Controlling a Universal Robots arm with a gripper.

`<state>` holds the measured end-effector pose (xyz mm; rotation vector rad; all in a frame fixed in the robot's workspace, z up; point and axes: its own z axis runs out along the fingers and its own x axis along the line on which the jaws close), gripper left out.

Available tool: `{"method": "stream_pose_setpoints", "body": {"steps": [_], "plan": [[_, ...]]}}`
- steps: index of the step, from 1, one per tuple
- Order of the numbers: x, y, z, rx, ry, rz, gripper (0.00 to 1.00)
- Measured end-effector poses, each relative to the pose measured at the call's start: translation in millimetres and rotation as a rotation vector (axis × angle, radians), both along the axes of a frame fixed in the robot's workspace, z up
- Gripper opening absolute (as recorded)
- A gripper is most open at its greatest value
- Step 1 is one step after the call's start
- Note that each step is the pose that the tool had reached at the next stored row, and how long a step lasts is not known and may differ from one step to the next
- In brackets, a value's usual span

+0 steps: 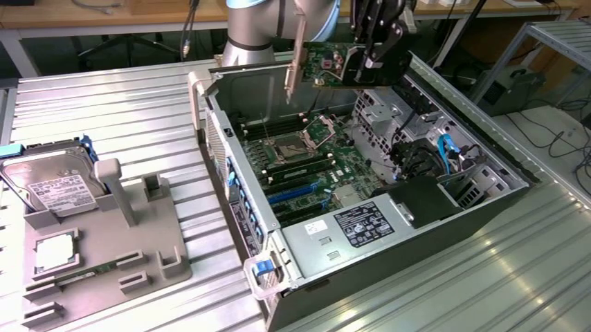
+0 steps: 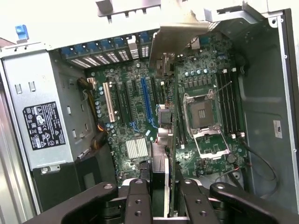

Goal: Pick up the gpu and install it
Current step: 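Insert the gpu into the slot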

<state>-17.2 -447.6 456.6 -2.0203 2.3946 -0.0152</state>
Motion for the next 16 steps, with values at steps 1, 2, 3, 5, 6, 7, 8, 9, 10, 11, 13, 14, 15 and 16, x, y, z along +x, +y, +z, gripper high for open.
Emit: {"method": "stream_pose_setpoints", "body": {"steps": [1,2,3,5,6,7,8,9,10,11,13,14,15,16], "plan": [[-0.1,-0.2,0.0,0.0000,0.0000,0.013,0.28],[0.0,-0.2,0.0,0.0000,0.0000,0.028,0.28],[0.0,-0.4,0.0,0.0000,0.0000,0.038,0.28],[0.0,-0.5,0.0,0.0000,0.0000,0.074,0.28],[0.0,-0.5,0.0,0.0001,0.0000,0.091,0.28],[0.0,-0.5,0.0,0.0000,0.0000,0.104,0.28],[-0.1,-0.6,0.0,0.0000,0.0000,0.116,0.28],[0.0,-0.5,0.0,0.0000,0.0000,0.129,0.28],[0.0,-0.6,0.0,0.0000,0.0000,0.140,0.28],[-0.1,-0.6,0.0,0.0000,0.0000,0.150,0.28],[0.0,-0.6,0.0,0.0000,0.0000,0.181,0.28],[0.0,-0.6,0.0,0.0000,0.0000,0.191,0.28],[-0.1,-0.6,0.0,0.0000,0.0000,0.197,0.28],[0.0,-0.6,-0.6,0.0001,0.0000,0.198,0.28]]}}
